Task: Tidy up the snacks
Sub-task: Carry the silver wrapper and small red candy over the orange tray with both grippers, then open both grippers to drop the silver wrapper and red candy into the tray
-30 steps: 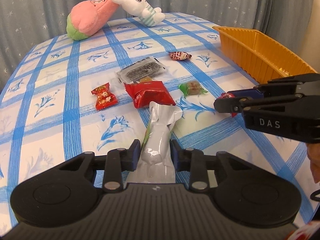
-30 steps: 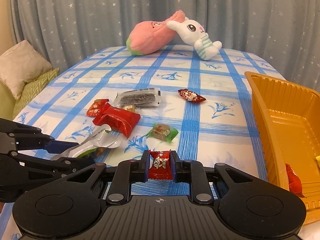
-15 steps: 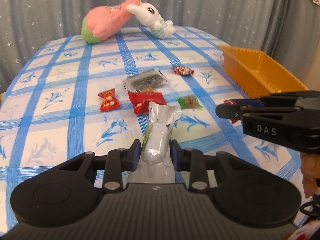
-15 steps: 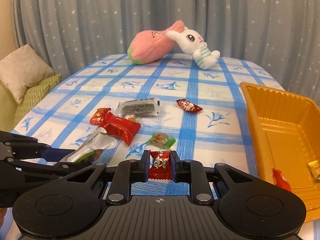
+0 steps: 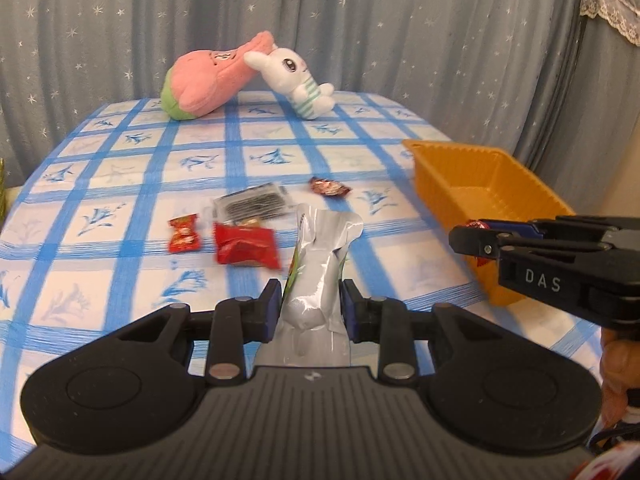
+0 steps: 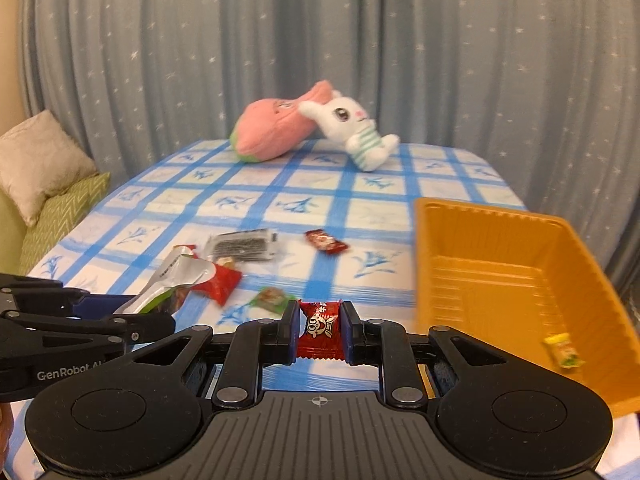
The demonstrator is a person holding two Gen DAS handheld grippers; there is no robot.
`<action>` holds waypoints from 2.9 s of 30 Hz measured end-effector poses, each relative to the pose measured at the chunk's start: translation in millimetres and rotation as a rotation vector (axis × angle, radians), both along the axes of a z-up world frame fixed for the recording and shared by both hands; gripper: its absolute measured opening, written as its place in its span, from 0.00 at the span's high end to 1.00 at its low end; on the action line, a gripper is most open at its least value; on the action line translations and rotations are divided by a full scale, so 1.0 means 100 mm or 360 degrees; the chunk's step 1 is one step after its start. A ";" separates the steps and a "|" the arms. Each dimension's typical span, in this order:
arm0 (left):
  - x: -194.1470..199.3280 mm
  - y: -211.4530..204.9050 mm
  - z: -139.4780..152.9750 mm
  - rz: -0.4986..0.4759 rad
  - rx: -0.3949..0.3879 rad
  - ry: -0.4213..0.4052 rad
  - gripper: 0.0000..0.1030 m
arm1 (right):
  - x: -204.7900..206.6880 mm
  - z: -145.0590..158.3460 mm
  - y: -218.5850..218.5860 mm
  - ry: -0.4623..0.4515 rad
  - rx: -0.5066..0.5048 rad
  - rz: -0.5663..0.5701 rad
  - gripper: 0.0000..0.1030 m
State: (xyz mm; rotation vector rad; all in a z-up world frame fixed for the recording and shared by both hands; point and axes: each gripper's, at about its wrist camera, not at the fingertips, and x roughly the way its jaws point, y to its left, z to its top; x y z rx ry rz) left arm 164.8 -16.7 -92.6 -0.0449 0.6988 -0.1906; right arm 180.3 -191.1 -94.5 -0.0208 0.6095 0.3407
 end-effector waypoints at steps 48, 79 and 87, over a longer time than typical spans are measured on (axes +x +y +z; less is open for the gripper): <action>0.71 -1.83 0.23 -0.0285 0.0031 0.0041 0.72 | 0.37 0.22 -1.89 0.0113 0.0077 -0.0348 0.79; 0.78 -1.55 0.17 -0.0202 -0.0021 0.0056 0.70 | 0.45 0.14 -1.93 0.0171 0.0168 -0.0352 0.79; 0.72 -1.42 0.15 -0.0170 -0.0014 0.0058 0.66 | 0.45 0.15 -1.99 0.0161 0.0263 -0.0380 0.70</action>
